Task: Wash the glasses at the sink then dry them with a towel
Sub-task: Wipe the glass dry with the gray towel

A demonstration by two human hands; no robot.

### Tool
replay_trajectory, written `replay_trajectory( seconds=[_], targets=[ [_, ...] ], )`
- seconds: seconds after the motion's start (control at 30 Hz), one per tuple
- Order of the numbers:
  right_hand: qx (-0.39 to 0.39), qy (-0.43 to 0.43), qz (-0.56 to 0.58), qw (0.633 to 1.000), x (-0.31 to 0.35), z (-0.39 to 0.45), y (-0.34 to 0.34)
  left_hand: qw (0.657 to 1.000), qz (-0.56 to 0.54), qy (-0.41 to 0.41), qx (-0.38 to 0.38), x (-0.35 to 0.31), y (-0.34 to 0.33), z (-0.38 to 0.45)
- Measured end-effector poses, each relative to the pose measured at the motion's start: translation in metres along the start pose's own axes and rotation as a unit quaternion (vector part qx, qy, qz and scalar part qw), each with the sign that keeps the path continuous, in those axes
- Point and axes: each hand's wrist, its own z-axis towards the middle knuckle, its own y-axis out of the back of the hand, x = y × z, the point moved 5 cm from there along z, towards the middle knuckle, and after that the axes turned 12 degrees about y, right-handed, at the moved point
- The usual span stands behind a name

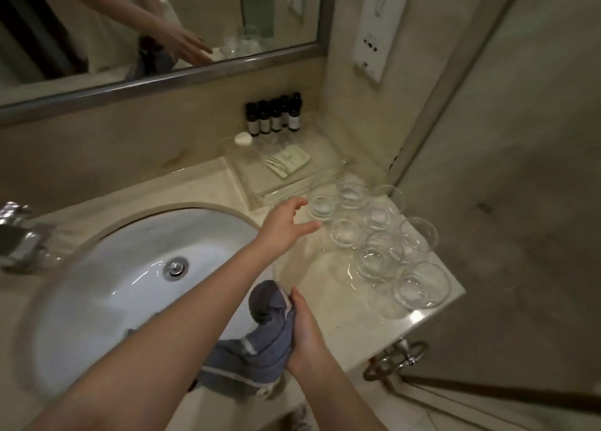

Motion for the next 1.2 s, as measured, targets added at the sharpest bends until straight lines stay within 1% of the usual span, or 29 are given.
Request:
replay_trajectory(
  seconds=[0.07, 0.13, 0.17, 0.23, 0.33, 0.4, 0.53, 0.63, 0.77, 0.87, 0.97, 1.07, 1.13, 1.2],
  targets=[
    [0.016, 0.002, -0.021, 1.000, 0.006, 0.001, 0.001, 1.000, -0.013, -0.002, -0.004, -0.011, -0.002, 0.023],
    [0.032, 0.005, -0.021, 0.999, 0.008, 0.010, 0.003, 1.000, 0.000, -0.007, 0.000, -0.019, -0.003, 0.043],
    [0.037, -0.007, -0.010, 0.999, 0.008, 0.014, 0.003, 1.000, 0.013, -0.006, 0.008, -0.021, -0.004, 0.053],
    [0.035, -0.034, -0.015, 0.999, 0.006, 0.020, 0.004, 0.998, 0.037, -0.002, 0.044, -0.024, -0.007, 0.070],
    [0.050, -0.058, -0.010, 0.997, 0.005, 0.026, 0.007, 0.987, 0.109, -0.001, 0.122, -0.027, -0.015, 0.087],
    [0.048, -0.061, -0.004, 0.997, 0.005, 0.029, 0.010, 0.979, 0.137, 0.008, 0.148, -0.027, -0.019, 0.095],
    [0.058, -0.065, 0.010, 0.996, 0.011, 0.032, 0.011, 0.982, 0.146, 0.009, 0.123, -0.027, -0.023, 0.106],
    [0.068, -0.058, 0.003, 0.996, 0.014, 0.031, 0.012, 0.988, 0.117, 0.007, 0.102, -0.025, -0.024, 0.106],
    [0.087, -0.028, 0.009, 0.996, 0.020, 0.025, 0.009, 0.995, 0.064, 0.030, 0.065, -0.017, -0.016, 0.100],
    [0.074, 0.026, -0.002, 0.997, 0.033, 0.020, 0.009, 0.998, 0.003, 0.050, 0.029, -0.006, 0.005, 0.086],
    [0.066, 0.045, 0.011, 0.997, 0.042, 0.017, 0.002, 0.995, -0.072, 0.060, -0.017, 0.007, 0.039, 0.059],
    [0.064, 0.071, 0.024, 0.995, 0.051, 0.015, -0.005, 0.980, -0.171, 0.072, -0.075, 0.026, 0.082, 0.020],
    [0.095, 0.085, 0.035, 0.991, 0.060, 0.008, -0.014, 0.959, -0.247, 0.084, -0.113, 0.038, 0.110, -0.011],
    [0.106, 0.108, 0.027, 0.988, 0.067, 0.001, -0.025, 0.936, -0.318, 0.089, -0.124, 0.049, 0.130, -0.042]
  ],
)
